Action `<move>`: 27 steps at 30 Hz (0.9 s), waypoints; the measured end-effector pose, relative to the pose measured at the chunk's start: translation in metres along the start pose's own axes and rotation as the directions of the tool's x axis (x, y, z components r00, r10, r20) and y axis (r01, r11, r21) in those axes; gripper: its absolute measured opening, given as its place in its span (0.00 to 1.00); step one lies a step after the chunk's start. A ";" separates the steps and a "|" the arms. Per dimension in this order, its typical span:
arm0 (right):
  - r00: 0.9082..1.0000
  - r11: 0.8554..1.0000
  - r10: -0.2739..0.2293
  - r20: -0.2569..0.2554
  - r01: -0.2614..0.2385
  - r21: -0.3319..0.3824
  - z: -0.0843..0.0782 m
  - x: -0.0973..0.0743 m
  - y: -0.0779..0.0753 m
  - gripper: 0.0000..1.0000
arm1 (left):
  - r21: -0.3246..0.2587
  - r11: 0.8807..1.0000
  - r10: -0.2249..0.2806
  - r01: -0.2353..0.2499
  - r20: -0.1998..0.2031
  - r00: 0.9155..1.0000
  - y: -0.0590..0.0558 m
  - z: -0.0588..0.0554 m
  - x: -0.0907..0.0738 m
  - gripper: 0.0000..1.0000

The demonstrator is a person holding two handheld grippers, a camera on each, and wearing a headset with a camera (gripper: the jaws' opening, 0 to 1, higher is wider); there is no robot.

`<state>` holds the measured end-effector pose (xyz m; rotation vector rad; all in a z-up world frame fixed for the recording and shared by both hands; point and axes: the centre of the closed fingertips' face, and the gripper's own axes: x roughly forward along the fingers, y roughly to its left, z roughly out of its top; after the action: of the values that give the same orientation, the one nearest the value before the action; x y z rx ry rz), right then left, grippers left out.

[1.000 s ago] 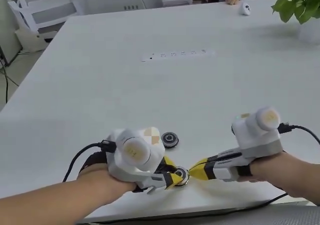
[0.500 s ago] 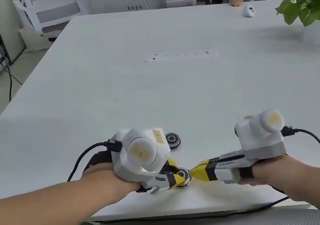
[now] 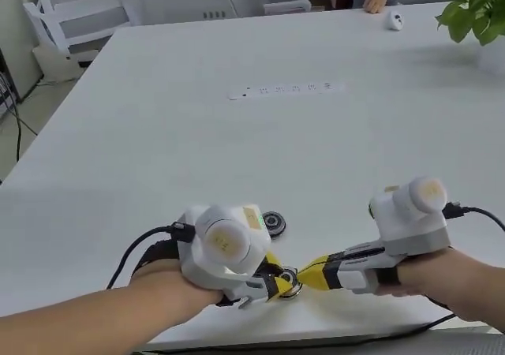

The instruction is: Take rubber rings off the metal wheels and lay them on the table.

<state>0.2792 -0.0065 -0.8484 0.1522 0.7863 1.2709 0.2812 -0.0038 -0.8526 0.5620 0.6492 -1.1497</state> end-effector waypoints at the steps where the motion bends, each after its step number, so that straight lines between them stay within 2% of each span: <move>1: 1.000 1.000 0.001 0.001 -0.001 0.000 0.000 0.000 0.000 0.00 | 0.000 1.000 0.000 0.000 0.000 1.000 0.000 0.000 0.000 0.12; 20: 0.999 0.999 0.034 0.000 -0.034 -0.014 0.001 0.005 0.006 0.00 | 0.004 1.000 -0.002 0.002 0.006 1.000 -0.001 0.000 0.001 0.12; 27: 0.999 0.999 0.045 0.015 -0.045 -0.002 0.002 0.004 0.007 0.00 | 0.000 1.000 -0.005 0.005 0.011 1.000 -0.001 0.001 0.001 0.12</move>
<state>0.2751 0.0003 -0.8446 0.1782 0.7726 1.3119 0.2804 -0.0056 -0.8526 0.5545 0.6414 -1.1564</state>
